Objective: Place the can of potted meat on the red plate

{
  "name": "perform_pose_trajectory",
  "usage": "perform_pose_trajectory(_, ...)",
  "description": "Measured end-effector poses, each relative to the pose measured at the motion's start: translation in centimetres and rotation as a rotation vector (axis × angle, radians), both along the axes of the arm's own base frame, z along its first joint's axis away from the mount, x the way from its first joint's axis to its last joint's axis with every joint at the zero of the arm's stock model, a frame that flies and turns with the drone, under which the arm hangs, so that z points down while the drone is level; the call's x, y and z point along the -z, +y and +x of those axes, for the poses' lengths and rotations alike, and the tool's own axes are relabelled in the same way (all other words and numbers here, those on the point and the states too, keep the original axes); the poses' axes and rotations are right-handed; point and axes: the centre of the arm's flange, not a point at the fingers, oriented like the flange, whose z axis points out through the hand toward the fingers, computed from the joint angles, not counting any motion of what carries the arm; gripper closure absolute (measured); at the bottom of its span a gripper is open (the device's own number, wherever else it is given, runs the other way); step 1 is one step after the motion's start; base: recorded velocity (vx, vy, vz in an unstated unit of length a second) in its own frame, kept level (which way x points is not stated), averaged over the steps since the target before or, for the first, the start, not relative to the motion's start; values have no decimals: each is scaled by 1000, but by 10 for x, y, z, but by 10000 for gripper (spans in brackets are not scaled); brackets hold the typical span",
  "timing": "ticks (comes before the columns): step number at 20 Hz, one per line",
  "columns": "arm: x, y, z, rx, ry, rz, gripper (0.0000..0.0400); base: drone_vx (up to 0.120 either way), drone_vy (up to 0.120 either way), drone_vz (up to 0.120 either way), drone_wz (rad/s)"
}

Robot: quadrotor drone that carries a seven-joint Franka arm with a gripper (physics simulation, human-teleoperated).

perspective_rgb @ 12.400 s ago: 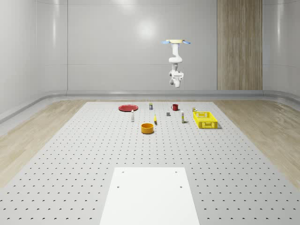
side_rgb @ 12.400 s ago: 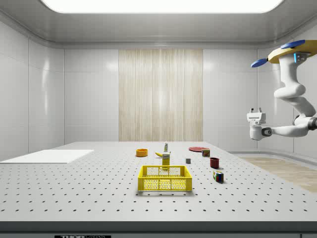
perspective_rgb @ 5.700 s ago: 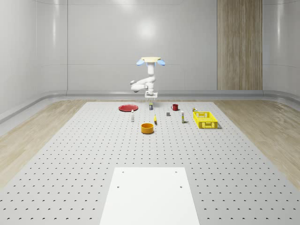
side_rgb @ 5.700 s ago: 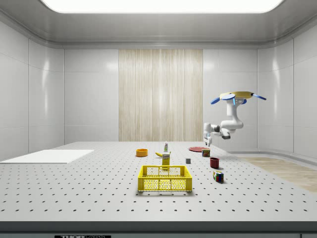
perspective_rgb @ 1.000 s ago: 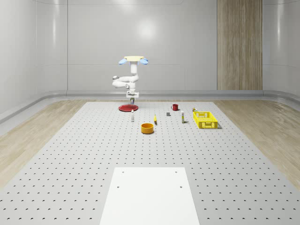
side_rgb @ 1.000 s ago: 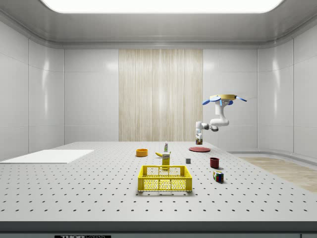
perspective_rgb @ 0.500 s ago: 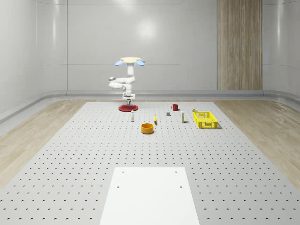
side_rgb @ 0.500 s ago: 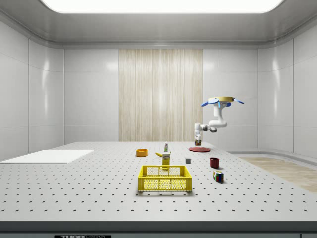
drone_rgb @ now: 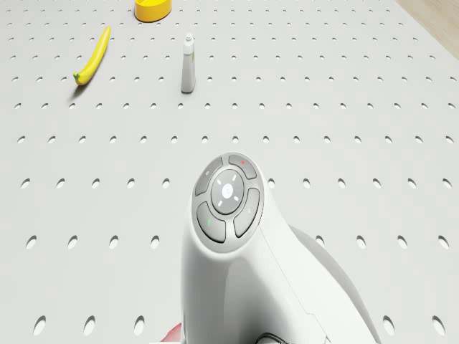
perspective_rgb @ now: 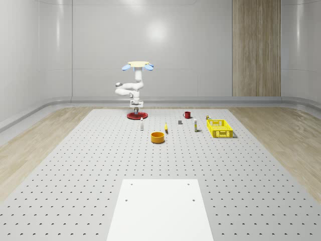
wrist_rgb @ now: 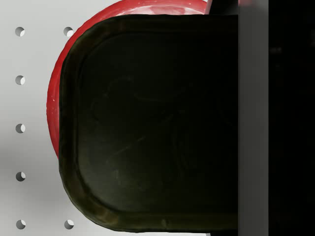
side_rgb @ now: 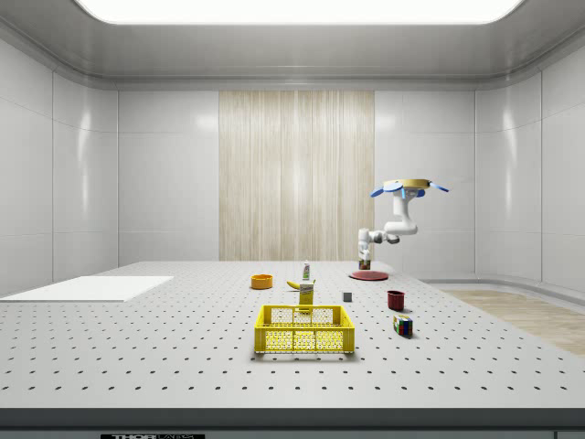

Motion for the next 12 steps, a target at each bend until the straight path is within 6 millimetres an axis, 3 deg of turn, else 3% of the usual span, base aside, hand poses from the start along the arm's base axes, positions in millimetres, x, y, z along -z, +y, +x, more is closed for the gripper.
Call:
perform_pose_trajectory(4, -16, 0, 0, 0, 0, 0, 120, 0, 0, 0, 0)
perform_pose_trajectory(8, -22, 0, 0, 0, -1, 2, 53, 0, 0, 0, 0)
perform_pose_trajectory(12, -14, 0, 0, 0, -1, 4, 19, 0, 0, 0, 0)
